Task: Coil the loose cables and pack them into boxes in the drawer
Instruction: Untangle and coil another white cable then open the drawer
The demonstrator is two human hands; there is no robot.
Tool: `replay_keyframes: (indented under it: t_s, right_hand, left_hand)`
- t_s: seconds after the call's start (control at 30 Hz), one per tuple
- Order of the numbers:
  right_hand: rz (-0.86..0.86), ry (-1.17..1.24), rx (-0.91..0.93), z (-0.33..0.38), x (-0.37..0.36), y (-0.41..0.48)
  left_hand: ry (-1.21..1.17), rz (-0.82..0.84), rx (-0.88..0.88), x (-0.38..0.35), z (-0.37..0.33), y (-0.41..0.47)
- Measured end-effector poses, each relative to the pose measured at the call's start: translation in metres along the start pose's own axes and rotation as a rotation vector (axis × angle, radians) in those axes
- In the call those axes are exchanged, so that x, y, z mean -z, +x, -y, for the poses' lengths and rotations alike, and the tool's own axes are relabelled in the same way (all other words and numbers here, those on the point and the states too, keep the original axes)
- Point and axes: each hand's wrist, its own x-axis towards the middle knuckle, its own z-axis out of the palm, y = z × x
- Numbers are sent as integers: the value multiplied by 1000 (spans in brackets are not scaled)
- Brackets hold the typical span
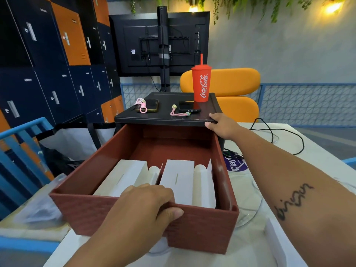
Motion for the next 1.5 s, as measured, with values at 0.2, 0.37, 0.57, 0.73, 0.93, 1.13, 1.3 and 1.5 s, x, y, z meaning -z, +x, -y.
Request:
replay_keyframes:
  t_s: [0.2, 0.37, 0.57, 0.73, 0.93, 1.13, 1.3, 1.5]
  right_hand:
    - [77, 73, 77, -4, 16, -48]
    - [28, 201, 97, -23, 39, -115]
    - [-43, 261, 1, -70, 65, -196]
    - [16, 245, -94, -107, 63, -252]
    - [168, 121, -141, -143, 59, -293]
    - [319, -62, -107, -159, 52, -302]
    - [372, -262, -67, -149, 53, -293]
    - [223, -351, 25, -125, 82, -284]
  left_hand:
    - [-151, -90, -13, -3, -10, 1]
    - [-235, -168, -135, -17, -50, 11]
    - [-348, -113, -259, -56, -115, 19]
    - [-361, 17, -218, -96, -143, 28]
    - [-289, 319, -92, -136, -153, 34]
    - [-220, 449, -70, -156, -147, 39]
    - [-198, 513, -48, -157, -144, 45]
    - [-192, 330, -156, -113, -156, 58]
